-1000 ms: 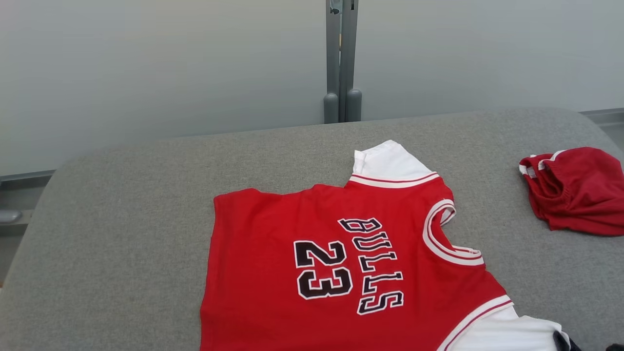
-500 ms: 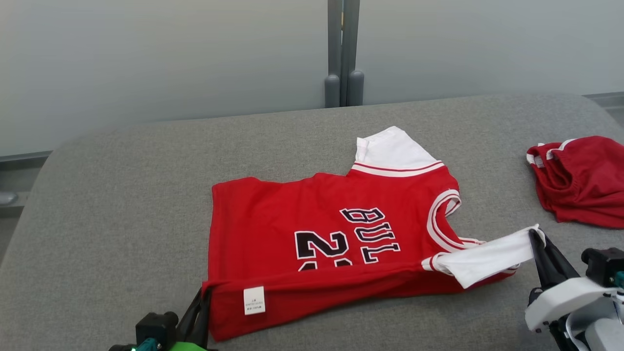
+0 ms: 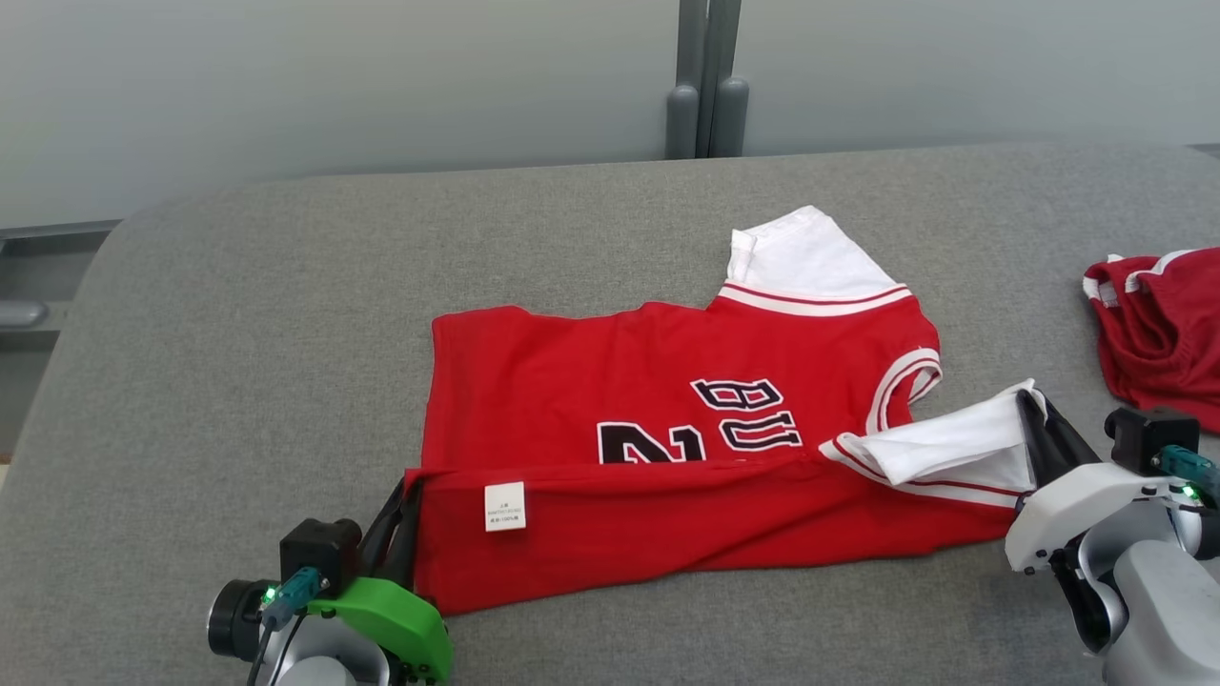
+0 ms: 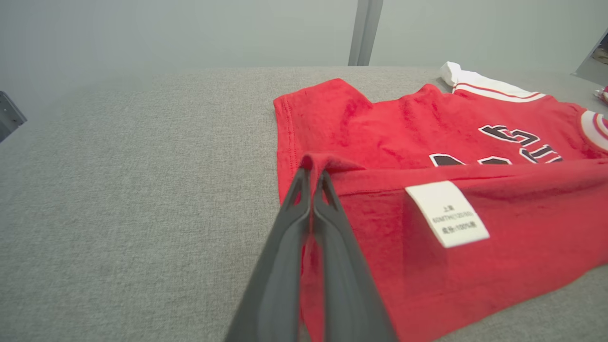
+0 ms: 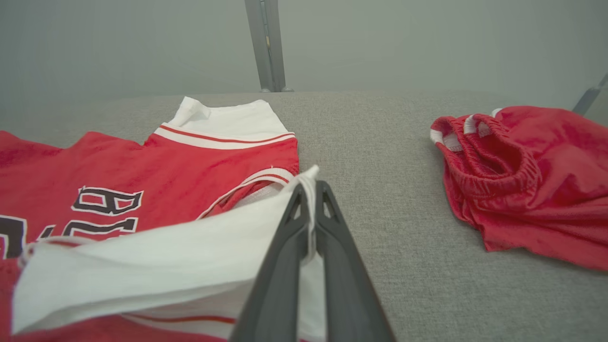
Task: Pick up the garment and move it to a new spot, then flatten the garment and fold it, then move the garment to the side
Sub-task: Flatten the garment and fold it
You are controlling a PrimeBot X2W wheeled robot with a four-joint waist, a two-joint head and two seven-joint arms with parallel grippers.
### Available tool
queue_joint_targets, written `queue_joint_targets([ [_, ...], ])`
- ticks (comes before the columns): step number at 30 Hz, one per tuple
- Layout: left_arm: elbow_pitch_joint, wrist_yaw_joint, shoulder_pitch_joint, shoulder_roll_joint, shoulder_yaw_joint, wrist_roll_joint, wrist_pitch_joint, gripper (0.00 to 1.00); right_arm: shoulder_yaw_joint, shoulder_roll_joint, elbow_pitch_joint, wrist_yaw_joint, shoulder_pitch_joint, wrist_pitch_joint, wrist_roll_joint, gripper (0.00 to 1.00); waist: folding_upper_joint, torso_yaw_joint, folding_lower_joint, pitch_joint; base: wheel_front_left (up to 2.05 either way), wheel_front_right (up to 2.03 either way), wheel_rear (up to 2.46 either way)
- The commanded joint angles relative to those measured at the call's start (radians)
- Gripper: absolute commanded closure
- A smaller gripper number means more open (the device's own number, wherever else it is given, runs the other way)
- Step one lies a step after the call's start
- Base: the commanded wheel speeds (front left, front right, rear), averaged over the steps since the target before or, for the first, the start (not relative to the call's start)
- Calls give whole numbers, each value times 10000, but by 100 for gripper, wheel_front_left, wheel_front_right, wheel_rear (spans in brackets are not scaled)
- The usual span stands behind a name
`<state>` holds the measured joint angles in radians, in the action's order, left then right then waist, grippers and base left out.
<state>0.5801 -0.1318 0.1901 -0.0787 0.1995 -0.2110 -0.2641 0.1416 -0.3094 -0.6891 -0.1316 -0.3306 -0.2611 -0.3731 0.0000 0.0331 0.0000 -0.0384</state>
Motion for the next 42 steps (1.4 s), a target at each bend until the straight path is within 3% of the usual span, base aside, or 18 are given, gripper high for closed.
queue_joint_targets([
  [1, 73, 24, 226, 10, -30, 88, 7, 100, -10, 3, -166, 20, -193, -29, 60, 100, 0, 41, 0, -198, 0, 0, 0],
  [23, 943, 24, 975, 187, -219, 336, 7, 100, -144, 346, -280, 18, -616, -47, 172, 100, 0, -226, 0, -703, 0, 0, 0],
  [24, 971, 24, 979, 190, -230, 345, 7, 100, -192, 370, -274, 18, -633, -47, 102, 78, 0, -245, 0, -705, 0, 0, 0],
  [25, 981, 24, 998, 189, -276, 364, 7, 100, -229, 379, -245, 20, -644, -47, 57, 6, 0, -260, 0, -707, 0, 0, 0],
  [26, 965, 26, 1016, 188, -332, 396, 7, 69, -246, 384, -244, 20, -638, -47, 56, 0, 0, -270, 0, -705, 0, 0, 0],
  [27, 920, 41, 1014, 194, -390, 416, 7, 12, -304, 396, -190, 18, -643, -47, 55, 0, 0, -279, 0, -701, 0, 0, 0],
  [28, 855, 90, 1002, 201, -458, 448, 7, 0, -386, 399, -104, 18, -633, -47, 78, 0, 0, -285, 0, -696, 0, 0, 0],
  [36, -55, 369, 226, 245, -976, 649, 7, 0, -1310, 615, 987, 18, 364, -40, 454, 0, 0, -267, 0, -512, 0, 0, 0],
  [42, -694, 388, -616, 270, -1134, 445, 7, 0, -1267, 679, 1088, 18, 1372, -40, 453, 0, 0, -266, 0, -404, 0, 0, 0],
])
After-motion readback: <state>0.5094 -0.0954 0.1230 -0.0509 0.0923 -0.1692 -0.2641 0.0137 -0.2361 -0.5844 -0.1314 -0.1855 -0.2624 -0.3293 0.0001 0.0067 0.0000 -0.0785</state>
